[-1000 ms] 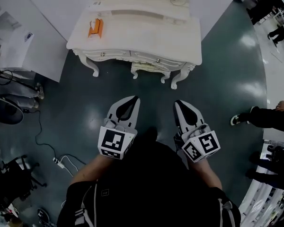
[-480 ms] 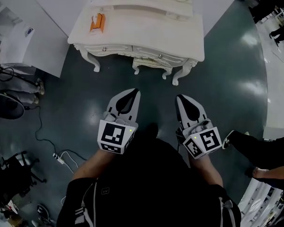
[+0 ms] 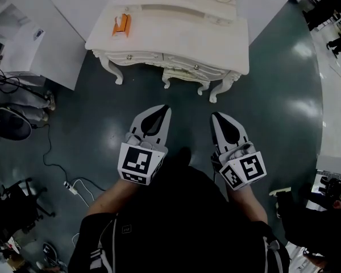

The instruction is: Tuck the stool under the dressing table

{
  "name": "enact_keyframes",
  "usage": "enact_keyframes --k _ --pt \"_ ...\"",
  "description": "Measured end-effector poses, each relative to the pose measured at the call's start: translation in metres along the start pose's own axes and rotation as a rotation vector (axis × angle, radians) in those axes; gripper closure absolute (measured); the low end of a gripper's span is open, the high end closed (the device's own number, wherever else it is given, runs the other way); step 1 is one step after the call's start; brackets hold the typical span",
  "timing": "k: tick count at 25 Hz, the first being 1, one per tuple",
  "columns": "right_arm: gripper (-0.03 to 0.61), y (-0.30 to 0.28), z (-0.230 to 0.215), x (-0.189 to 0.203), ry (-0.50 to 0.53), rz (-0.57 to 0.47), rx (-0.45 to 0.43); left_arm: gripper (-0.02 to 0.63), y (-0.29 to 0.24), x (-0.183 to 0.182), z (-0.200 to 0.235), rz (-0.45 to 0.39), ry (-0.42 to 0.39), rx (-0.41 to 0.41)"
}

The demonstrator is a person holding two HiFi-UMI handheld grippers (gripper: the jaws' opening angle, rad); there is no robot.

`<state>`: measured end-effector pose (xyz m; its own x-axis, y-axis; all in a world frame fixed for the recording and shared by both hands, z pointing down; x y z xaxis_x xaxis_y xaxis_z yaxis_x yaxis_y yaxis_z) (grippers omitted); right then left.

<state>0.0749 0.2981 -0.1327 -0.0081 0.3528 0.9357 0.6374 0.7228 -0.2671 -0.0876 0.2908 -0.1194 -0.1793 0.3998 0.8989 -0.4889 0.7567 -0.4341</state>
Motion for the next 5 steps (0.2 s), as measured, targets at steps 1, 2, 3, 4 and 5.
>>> enact_keyframes --k 1,2,3,4,5 --pt "0.56 -0.0007 0.0002 0.0006 -0.002 0.001 0.001 0.607 0.0001 0.0016 0.0012 0.005 -0.001 -0.001" --pt "0.56 -0.0012 0.0004 0.0012 -0.003 0.002 0.002 0.607 0.0 0.0035 0.0025 0.01 0.0 -0.001" --pt "0.56 -0.0018 0.0008 0.0018 -0.005 0.003 0.003 0.607 0.0 0.0053 0.0038 0.016 0.001 -0.001" --pt "0.56 -0.0022 0.0012 0.0025 -0.007 0.004 0.004 0.607 0.0001 0.0071 0.0049 0.02 0.004 0.0" --pt "0.56 -0.0026 0.0018 0.0033 -0.008 0.005 0.004 0.607 0.0001 0.0089 0.0061 0.025 0.007 0.001"
Point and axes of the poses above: the fingertips, and each gripper's own axes: y backward along the fingers, z to its left, x out of its underside, the point moved 4 cm from there along y, backward along the fingers, and after that the axes turned 9 degrees about z, right-handed, at the moved point
